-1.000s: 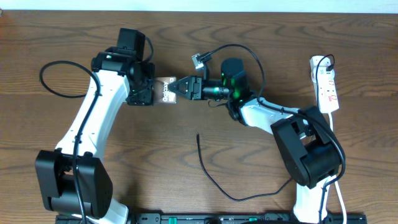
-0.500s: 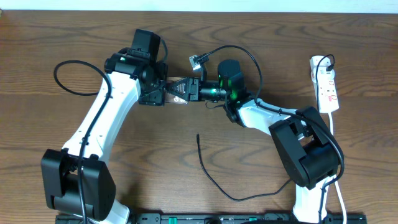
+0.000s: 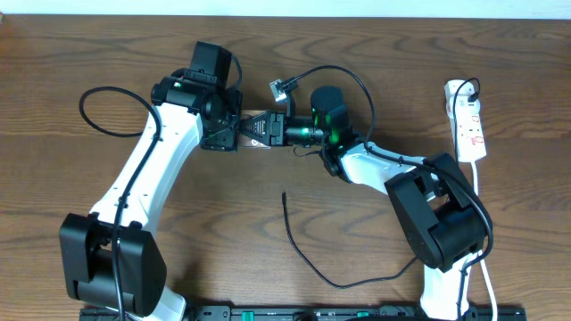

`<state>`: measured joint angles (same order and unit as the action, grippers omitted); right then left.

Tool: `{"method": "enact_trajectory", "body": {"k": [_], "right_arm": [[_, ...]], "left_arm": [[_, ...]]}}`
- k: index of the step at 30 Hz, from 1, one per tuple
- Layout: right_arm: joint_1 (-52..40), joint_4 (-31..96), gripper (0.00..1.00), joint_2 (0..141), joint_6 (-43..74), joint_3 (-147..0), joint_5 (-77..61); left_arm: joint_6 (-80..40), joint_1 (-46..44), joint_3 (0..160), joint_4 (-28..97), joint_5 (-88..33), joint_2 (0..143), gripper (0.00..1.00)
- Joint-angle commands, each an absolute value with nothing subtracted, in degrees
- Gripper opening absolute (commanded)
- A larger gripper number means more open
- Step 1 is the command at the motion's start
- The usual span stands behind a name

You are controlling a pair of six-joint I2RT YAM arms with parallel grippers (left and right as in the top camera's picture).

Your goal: Plug charger to phone and switch on socket

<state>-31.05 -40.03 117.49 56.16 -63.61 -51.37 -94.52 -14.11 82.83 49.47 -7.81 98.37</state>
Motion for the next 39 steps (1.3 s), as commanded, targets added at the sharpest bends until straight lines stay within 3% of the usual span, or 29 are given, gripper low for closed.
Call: {"method": "enact_trajectory", "body": {"k": [1,21,35,38,39], "right_arm": [[-31.6,-40.1,0.33,117.8,55.5,-64.2,-50.9],[-31.6,-40.1,0.10,117.8,55.5,-64.2,-50.9],[-31.6,-40.1,0.02,117.8,55.5,-64.2,-50.9],[-31.6,-40.1,0.02,117.8,55.5,-64.2,-50.9],[-31.6,-40.1,0.02,117.8,55.5,-64.2,-50.9]], "left_arm": [[-95.0,-14.2,82.6,49.4,-8.3,97.1,0.07],[-95.0,-14.2,82.6,49.4,-8.3,97.1,0.07],[-95.0,-14.2,82.6,49.4,-8.3,97.1,0.07],[-95.0,-14.2,82.6,49.4,-8.3,97.1,0.09],[-95.0,-14.2,82.6,49.4,-8.3,97.1,0.15]]}}
